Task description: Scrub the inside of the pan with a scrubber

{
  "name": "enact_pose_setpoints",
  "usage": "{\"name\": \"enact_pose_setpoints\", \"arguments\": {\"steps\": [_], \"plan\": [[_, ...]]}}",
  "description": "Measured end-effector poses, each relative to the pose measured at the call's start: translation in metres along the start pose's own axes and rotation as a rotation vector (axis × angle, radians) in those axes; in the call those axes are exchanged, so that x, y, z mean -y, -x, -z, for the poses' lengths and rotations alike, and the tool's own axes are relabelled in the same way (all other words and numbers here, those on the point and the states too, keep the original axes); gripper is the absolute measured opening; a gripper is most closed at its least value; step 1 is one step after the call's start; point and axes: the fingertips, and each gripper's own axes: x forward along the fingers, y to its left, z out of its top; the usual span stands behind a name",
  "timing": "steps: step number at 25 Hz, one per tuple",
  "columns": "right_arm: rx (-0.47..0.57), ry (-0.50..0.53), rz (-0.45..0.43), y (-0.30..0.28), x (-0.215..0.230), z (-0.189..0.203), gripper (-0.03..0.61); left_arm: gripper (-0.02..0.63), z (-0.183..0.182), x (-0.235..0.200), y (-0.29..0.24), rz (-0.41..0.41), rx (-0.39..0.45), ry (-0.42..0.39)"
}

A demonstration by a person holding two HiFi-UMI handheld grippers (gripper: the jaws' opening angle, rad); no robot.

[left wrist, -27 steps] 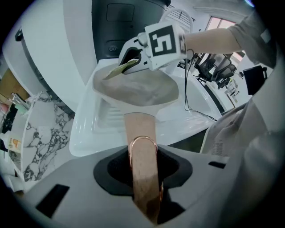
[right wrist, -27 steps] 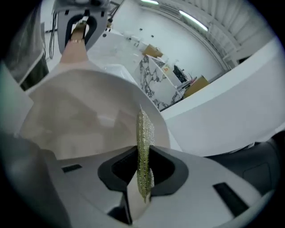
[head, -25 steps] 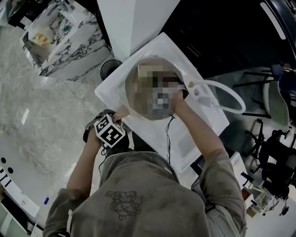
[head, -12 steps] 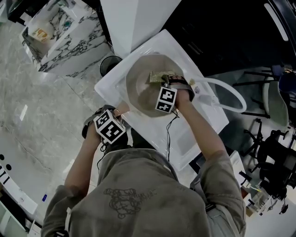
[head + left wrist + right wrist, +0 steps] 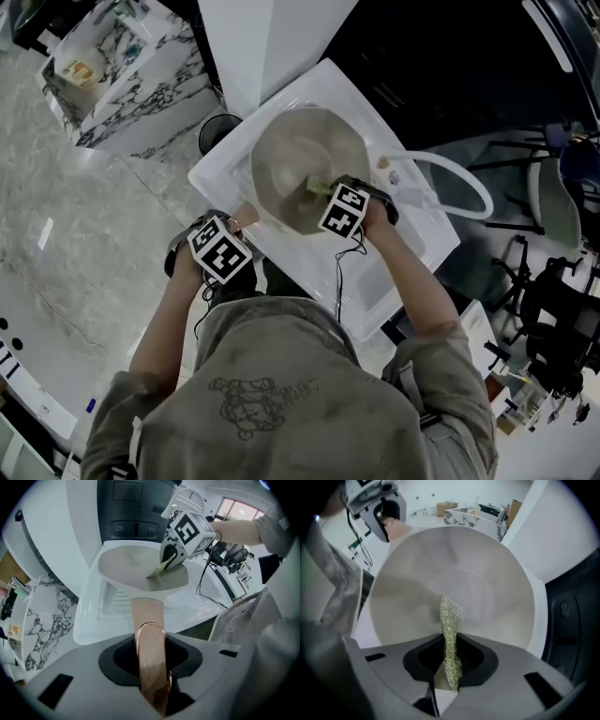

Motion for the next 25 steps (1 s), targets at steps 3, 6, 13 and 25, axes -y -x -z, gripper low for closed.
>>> {"name": "enact_pose_setpoints", "arguments": {"steps": [3,6,13,25], "plan": [[0.037,-0.109,-0.116,0.007,-0.022,-0.002,0.075,0.133,0.0,0.0,0.0,-0.004,0.0,0.0],[0.056,-0.161,-0.211,0.013,-0.042,-0.006,0.075,0.133,0.001,0.001,0.0,-0.009,-0.005,-0.011],[0.265,-0.359,-0.419,0.035,-0.069,-0.053,0.075,0.135,0.004,-0.009,0.002,-0.055,-0.013,-0.039],[0.824,-0.619,-0.29,0.129,-0.028,-0.106,0.075,0.227,0.002,-0.017,0.032,-0.118,0.073,-0.073]]}}
